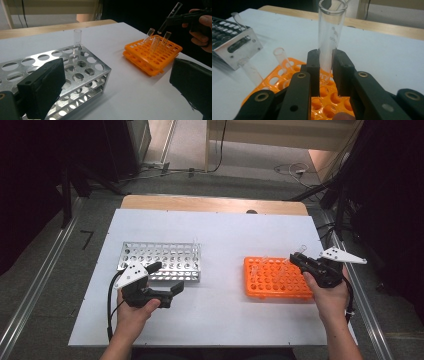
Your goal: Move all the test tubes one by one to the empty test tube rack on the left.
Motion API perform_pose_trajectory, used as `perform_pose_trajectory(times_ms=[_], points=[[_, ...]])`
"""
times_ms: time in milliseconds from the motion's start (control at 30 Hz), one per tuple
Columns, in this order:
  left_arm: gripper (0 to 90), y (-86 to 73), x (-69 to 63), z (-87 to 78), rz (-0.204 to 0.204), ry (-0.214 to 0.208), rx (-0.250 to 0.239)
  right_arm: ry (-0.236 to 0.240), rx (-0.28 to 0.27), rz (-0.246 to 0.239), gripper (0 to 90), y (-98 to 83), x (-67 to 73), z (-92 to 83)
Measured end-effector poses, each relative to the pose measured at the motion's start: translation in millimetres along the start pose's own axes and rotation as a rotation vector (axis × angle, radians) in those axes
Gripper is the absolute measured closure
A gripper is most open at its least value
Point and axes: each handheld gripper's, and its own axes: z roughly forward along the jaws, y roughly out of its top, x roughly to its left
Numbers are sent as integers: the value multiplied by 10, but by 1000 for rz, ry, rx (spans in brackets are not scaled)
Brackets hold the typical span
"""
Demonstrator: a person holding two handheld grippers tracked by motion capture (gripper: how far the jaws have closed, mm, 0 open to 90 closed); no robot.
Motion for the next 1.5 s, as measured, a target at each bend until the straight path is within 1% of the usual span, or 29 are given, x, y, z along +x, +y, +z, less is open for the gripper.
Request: perform_pose_trajectory(times_ms=[67, 100, 167, 233, 367, 400, 433, 467, 500, 533, 567, 600, 633, 667, 700, 733, 800, 867, 933, 1033, 1067, 1100, 1133, 1167, 1200, 1300, 1333, 1433, 1500], points=[[6, 9, -19, 2, 11, -1, 1, 18, -21, -16, 740, 69, 76, -66], [6, 13, -30, 3, 15, -1, 0, 18, -21, -16, 740, 69, 76, -66], [16, 22, -49, 5, 24, -5, 2, 38, -31, -24, 740, 134, 170, -115], [17, 32, -70, 10, 26, -9, 1, 51, -36, -33, 740, 154, 201, -122], [21, 54, -105, 18, 29, -21, -1, 116, -37, -59, 740, 215, 410, -120], [21, 58, -113, 19, 31, -25, -2, 116, -37, -59, 740, 215, 410, -120], [28, 62, -121, 21, 30, -30, -4, 145, -33, -76, 740, 225, 504, -98], [30, 65, -131, 23, 31, -31, -2, 159, -31, -81, 740, 227, 553, -83], [30, 67, -143, 29, 31, -34, -3, 159, -31, -81, 740, 227, 553, -83], [34, 68, -152, 36, 33, -36, -4, 196, -26, -93, 740, 226, 650, -51], [34, 70, -162, 40, 35, -39, -2, 196, -26, -93, 740, 226, 650, -51], [39, 72, -172, 46, 36, -41, -1, 225, -17, -105, 740, 217, 756, -14], [39, 73, -182, 52, 38, -45, 0, 225, -17, -105, 740, 217, 756, -14], [42, 75, -194, 60, 37, -51, 0, 258, -8, -111, 740, 203, 853, 27], [42, 78, -205, 67, 40, -55, 5, 270, -2, -120, 740, 194, 901, 49], [42, 80, -217, 74, 41, -60, 3, 270, -2, -120, 740, 194, 901, 49], [51, 87, -243, 87, 42, -69, 5, 312, 13, -131, 740, 160, 1037, 108], [53, 92, -273, 104, 45, -74, 6, 325, 18, -136, 740, 149, 1079, 127], [61, 93, -299, 122, 43, -86, 9, 353, 25, -138, 740, 124, 1167, 167], [67, 90, -347, 160, 44, -105, 15, 373, 43, -153, 740, 90, 1271, 214], [81, 91, -365, 172, 46, -111, 16, 389, 52, -162, 740, 62, 1341, 251], [81, 92, -382, 182, 44, -118, 16, 389, 52, -162, 740, 62, 1341, 251], [107, 94, -398, 193, 40, -128, 14, 401, 68, -171, 740, 37, 1408, 284], [107, 98, -415, 202, 40, -135, 12, 401, 68, -171, 740, 37, 1408, 284], [132, 103, -442, 216, 39, -140, 12, 415, 80, -187, 740, 10, 1473, 320], [166, 112, -513, 254, 48, -136, 22, 424, 88, -195, 740, -9, 1523, 346], [209, 113, -537, 268, 54, -135, 29, 432, 100, -206, 740, -31, 1570, 372], [250, 108, -607, 314, 71, -133, 46, 438, 110, -213, 740, -52, 1613, 397], [326, 102, -643, 340, 74, -140, 52, 446, 117, -222, 740, -71, 1657, 416]])
